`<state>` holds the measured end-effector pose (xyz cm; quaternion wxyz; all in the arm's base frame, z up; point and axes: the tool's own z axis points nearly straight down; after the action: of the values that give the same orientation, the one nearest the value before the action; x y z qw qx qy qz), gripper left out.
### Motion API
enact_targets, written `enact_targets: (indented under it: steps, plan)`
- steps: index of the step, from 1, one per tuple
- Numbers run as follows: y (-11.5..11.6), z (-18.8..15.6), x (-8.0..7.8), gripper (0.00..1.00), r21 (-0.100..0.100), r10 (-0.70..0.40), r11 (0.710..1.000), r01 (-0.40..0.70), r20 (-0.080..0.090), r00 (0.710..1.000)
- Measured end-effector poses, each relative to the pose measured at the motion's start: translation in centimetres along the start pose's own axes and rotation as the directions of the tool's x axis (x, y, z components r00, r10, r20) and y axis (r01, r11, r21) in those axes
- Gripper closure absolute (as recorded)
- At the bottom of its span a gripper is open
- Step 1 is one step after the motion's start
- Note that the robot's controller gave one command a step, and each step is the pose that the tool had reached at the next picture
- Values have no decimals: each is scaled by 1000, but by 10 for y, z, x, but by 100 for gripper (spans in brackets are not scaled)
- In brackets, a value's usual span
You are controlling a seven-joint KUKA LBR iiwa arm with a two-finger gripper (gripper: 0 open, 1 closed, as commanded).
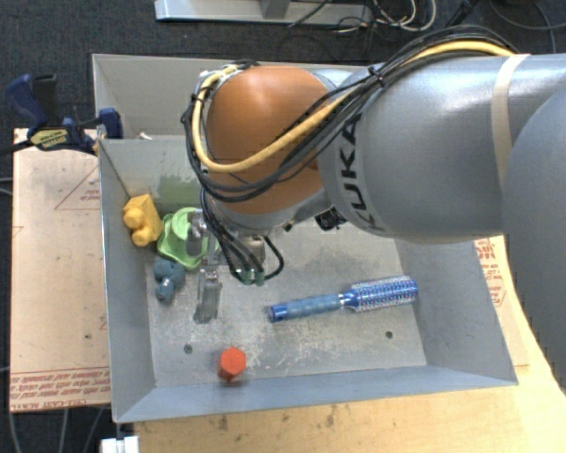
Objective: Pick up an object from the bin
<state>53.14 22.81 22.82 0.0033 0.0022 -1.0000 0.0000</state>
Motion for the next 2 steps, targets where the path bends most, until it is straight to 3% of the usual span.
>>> enact_targets:
  steps: [1, 2]
  plan:
    - [-52, 107, -70, 0, 1, 242, 970, -242, 4, 970]
    - [2, 105, -96, 0, 1, 137, 991, -137, 10, 990]
